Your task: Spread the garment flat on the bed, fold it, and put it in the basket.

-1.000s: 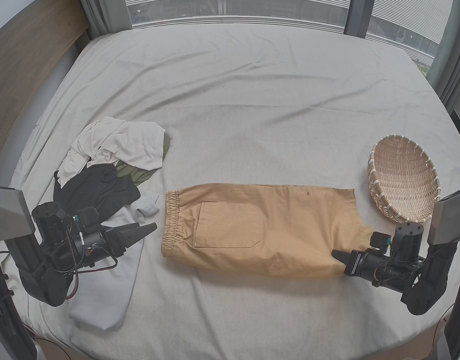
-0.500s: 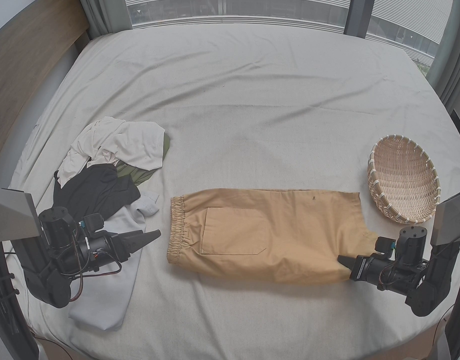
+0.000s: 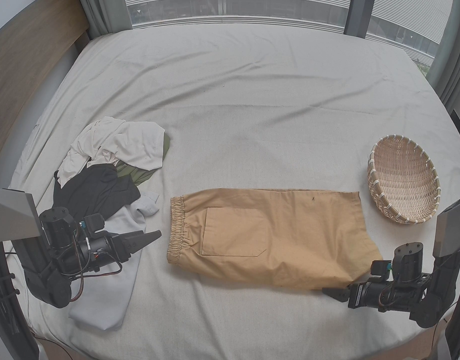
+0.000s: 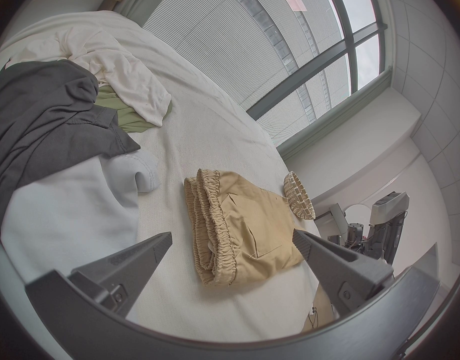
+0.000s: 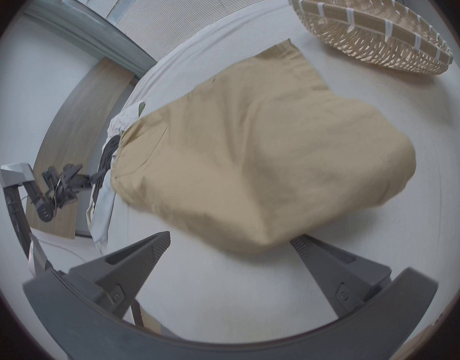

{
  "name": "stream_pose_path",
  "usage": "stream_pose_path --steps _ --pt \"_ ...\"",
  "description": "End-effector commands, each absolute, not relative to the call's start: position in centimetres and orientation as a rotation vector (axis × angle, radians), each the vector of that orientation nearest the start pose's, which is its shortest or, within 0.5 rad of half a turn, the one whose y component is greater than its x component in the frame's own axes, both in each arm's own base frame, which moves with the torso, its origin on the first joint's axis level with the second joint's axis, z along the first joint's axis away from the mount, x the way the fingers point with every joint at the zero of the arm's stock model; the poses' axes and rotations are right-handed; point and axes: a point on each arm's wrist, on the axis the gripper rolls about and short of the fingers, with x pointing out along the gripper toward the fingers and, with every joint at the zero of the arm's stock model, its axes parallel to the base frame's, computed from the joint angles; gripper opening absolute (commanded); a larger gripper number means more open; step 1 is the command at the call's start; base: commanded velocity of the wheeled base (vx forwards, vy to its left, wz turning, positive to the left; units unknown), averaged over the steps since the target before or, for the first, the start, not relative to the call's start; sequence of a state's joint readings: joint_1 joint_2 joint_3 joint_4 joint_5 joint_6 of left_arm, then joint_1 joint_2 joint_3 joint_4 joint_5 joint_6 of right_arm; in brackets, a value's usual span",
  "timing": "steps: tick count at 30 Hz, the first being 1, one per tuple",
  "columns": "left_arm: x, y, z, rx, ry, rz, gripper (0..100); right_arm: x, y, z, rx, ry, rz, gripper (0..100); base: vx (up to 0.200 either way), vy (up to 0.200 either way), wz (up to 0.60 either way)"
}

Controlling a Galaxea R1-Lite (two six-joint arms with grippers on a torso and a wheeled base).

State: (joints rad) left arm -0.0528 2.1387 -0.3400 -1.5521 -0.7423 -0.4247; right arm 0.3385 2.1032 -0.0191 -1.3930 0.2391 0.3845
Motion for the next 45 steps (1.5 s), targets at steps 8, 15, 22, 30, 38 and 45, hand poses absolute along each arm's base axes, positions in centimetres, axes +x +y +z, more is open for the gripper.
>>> stream_pose_path --steps 8,15,22,30,38,45 --pt "28.7 -3.1 3.6 -0.498 0.430 -0.725 100 17.5 11.9 3.2 0.308 0.668 0.693 100 0.000 0.000 0.00" --pt "28.8 -4.5 1.3 -0.517 0.518 -0.754 100 17.8 12.6 6.7 0.355 0.489 0.823 100 0.000 0.000 0.00" --pt "29.4 -5.9 -0.5 -0.525 0.570 -0.781 100 19.3 13.4 9.8 0.381 0.323 0.896 100 0.000 0.000 0.00" --pt "30.4 -7.3 -2.6 -0.521 0.604 -0.774 100 19.7 13.3 10.0 0.384 0.306 0.898 100 0.000 0.000 0.00" --pt "32.0 -9.3 -2.2 -0.579 0.580 -0.775 100 19.8 13.1 10.9 0.389 0.264 0.895 100 0.000 0.000 0.00" --pt "34.6 -9.9 -1.5 -0.702 0.534 -0.744 100 19.7 13.1 10.9 0.389 0.264 0.897 100 0.000 0.000 0.00"
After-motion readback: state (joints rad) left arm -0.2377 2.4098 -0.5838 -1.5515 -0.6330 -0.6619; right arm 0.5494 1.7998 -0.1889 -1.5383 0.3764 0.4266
